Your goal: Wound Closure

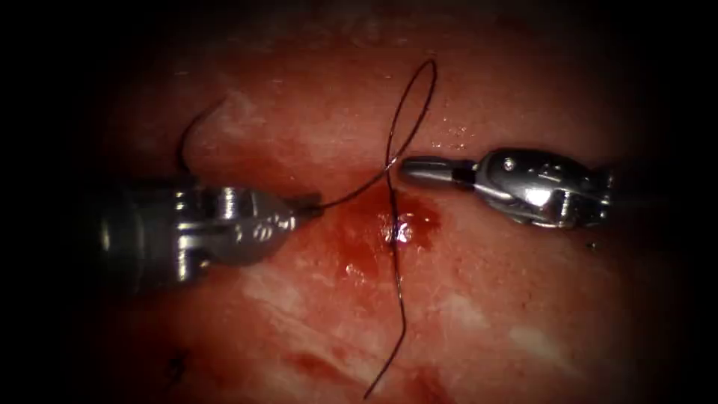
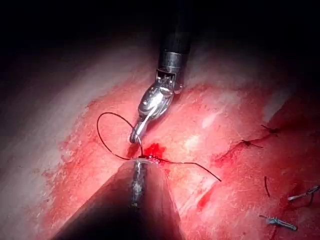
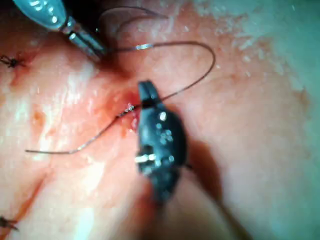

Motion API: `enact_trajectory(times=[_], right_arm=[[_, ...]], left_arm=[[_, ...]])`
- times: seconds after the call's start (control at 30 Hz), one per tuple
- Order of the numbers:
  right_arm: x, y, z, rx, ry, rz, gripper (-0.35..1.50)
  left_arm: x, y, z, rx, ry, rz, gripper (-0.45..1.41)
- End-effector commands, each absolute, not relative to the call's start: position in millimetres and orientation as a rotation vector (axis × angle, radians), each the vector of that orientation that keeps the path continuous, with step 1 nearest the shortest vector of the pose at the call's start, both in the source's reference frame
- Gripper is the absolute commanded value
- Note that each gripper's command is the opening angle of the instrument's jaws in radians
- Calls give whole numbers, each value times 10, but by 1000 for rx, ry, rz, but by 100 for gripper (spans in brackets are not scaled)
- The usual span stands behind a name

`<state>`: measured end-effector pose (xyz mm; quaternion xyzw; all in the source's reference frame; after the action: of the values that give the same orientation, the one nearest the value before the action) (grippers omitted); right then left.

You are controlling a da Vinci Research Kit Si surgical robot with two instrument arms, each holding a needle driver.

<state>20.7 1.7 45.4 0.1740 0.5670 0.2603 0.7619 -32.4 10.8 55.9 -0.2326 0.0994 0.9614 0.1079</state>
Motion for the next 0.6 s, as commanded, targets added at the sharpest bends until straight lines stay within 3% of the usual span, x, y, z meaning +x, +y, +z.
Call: enact_trajectory(times=[0.03,0.3,0.6], right_arm=[[216,16,462,387,1238,560,-35],[230,31,459,478,1324,558,-35],[255,24,443,663,1456,484,-35]], left_arm=[[-332,103,567,-683,295,2839,-45],[-350,87,582,-641,354,2923,-45],[-366,109,620,-391,599,3074,-45]])
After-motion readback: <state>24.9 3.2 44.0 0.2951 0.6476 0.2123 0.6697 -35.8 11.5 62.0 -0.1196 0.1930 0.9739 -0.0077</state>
